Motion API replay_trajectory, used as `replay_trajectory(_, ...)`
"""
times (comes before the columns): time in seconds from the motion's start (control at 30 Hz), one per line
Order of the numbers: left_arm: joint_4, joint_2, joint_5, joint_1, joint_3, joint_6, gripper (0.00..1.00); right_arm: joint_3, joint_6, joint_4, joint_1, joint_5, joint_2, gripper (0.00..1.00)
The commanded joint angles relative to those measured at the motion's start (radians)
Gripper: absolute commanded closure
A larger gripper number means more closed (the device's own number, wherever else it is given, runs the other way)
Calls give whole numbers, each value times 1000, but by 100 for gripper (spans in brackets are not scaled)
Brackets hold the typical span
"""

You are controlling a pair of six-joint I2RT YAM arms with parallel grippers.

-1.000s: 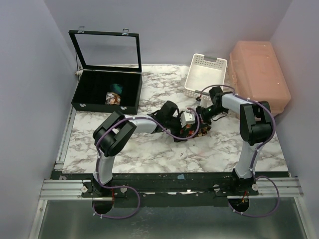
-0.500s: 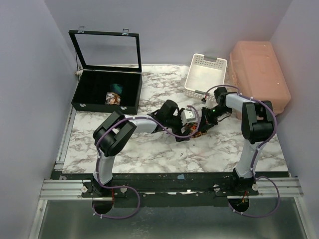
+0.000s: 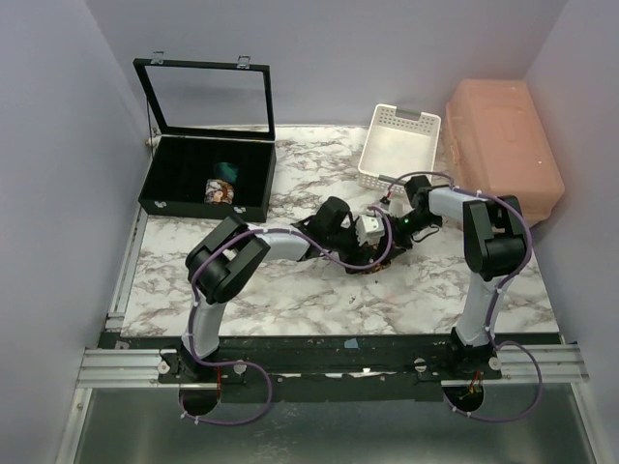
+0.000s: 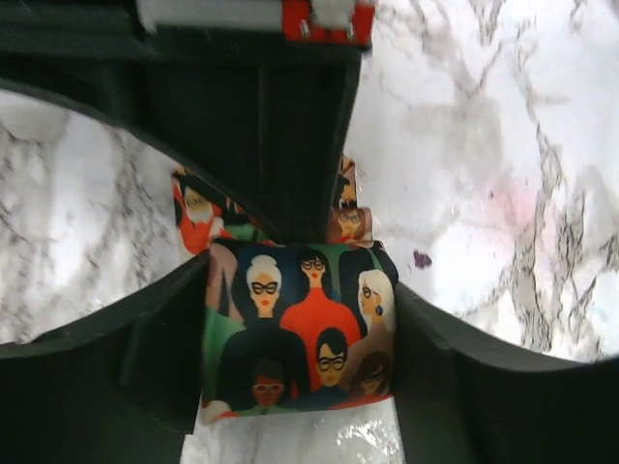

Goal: Roll the ties
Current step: Roll the tie at the center of the board.

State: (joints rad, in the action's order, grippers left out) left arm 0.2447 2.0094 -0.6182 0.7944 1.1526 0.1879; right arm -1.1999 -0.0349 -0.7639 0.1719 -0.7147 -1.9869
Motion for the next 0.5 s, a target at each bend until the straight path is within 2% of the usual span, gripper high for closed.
replay_trajectory(0.0, -84, 0, 12, 6, -53, 54, 42, 56, 27, 81, 15, 65, -20, 99)
replay_trajectory(0.13, -137, -9, 18, 4, -86, 94, 63, 45, 32, 77, 9, 38, 40, 99)
replay_trajectory(0.17, -147, -9, 21, 4, -89, 102, 68, 32, 31, 68, 8, 28, 50, 96)
replay_trajectory(0.23, -159, -9, 27, 6, -88, 107, 75, -7, 23, 32, 6, -10, 63, 83)
replay_trajectory(0.3, -166, -9, 27, 4, -82, 108, 79, -37, 29, 1, 6, -60, 76, 70)
replay_trajectory(0.47, -181, -3, 35, 5, -59, 106, 80, -53, 67, -42, 7, -167, 109, 60)
